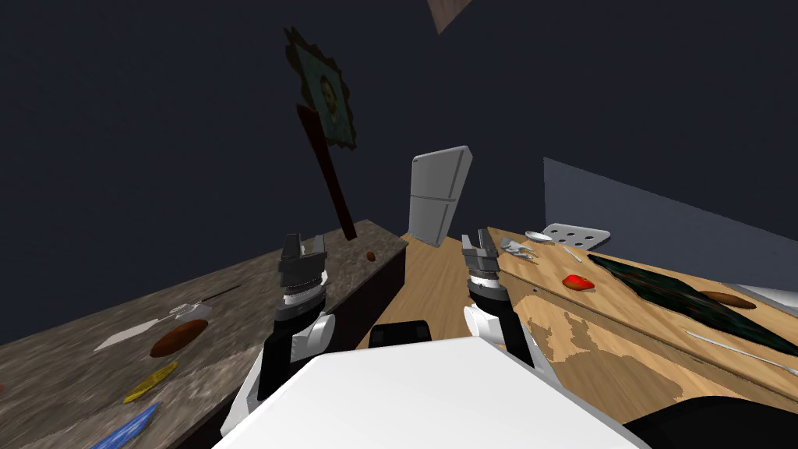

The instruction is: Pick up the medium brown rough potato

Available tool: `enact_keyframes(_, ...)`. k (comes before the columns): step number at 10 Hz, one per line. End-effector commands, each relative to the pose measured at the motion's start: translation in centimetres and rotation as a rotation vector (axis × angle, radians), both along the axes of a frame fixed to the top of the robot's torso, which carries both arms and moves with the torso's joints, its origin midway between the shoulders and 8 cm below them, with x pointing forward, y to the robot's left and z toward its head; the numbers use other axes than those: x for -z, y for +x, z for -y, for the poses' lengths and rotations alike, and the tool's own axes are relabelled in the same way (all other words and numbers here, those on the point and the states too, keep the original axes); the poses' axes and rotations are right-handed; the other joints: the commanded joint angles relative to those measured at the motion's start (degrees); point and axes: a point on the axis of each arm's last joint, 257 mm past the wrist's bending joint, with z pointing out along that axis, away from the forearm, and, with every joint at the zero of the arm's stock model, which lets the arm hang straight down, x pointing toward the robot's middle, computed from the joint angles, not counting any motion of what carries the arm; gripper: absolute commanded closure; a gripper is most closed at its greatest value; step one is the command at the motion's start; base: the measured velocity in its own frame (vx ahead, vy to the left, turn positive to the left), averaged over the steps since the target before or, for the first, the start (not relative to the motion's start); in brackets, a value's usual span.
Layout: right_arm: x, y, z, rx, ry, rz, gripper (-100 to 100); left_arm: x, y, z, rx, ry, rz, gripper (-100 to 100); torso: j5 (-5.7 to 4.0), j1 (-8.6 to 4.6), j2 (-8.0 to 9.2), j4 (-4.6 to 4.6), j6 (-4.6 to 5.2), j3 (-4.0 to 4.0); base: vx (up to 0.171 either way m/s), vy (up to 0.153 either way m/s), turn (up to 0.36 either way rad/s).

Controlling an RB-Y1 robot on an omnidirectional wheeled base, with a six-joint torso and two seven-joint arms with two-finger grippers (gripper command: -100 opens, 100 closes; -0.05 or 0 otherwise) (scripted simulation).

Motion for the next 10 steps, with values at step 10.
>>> enact_keyframes(10, 0.0, 0.0, 0.0, 0.000, 0.000, 0.000, 0, -1.2, 6.0, 1.2, 0.026, 0.090, -0.117, -100, -0.02, -0.07, 0.22, 0.05, 0.00, 0.13, -0.074, -0.020, 0.023)
